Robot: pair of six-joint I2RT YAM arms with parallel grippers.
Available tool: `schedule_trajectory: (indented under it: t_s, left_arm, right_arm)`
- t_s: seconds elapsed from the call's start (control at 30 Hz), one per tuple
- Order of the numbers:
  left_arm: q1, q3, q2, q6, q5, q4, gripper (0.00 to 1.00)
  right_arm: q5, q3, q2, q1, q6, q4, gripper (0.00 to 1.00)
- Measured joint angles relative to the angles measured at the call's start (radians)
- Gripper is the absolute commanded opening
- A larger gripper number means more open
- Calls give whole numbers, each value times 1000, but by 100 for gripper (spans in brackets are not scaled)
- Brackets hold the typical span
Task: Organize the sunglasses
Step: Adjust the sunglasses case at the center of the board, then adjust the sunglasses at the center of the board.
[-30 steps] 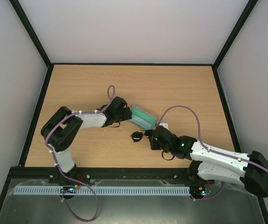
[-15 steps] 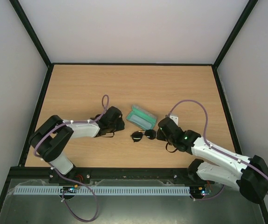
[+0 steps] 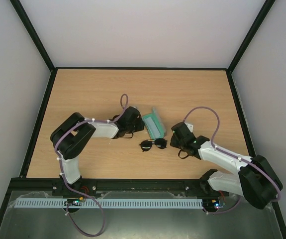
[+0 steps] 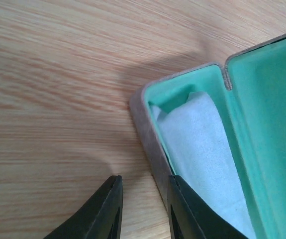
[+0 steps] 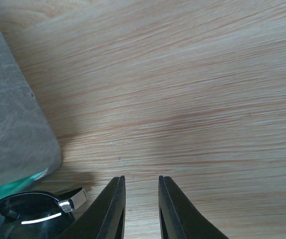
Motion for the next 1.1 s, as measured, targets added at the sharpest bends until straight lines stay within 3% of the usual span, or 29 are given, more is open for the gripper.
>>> schedule_trajectory:
  t_s: [0.37,0.63,0.87,1.1]
  left_arm:
    - [-15,30,34,10,15,25,27]
    - [-29,-143,-97,-4,15,66,30]
    - [-29,-266,-244,-9,-8,-14,31]
    - [-28,-349,-337,-19,-13,-37,31]
  right_arm:
    - [-103,-53,48,0,-22,138,20]
    - [-134,-75,95,0,-40,198,25]
    - [-91,-72,110,0,-48,220,33]
    - [-73,-61,141,0,-55,248,34]
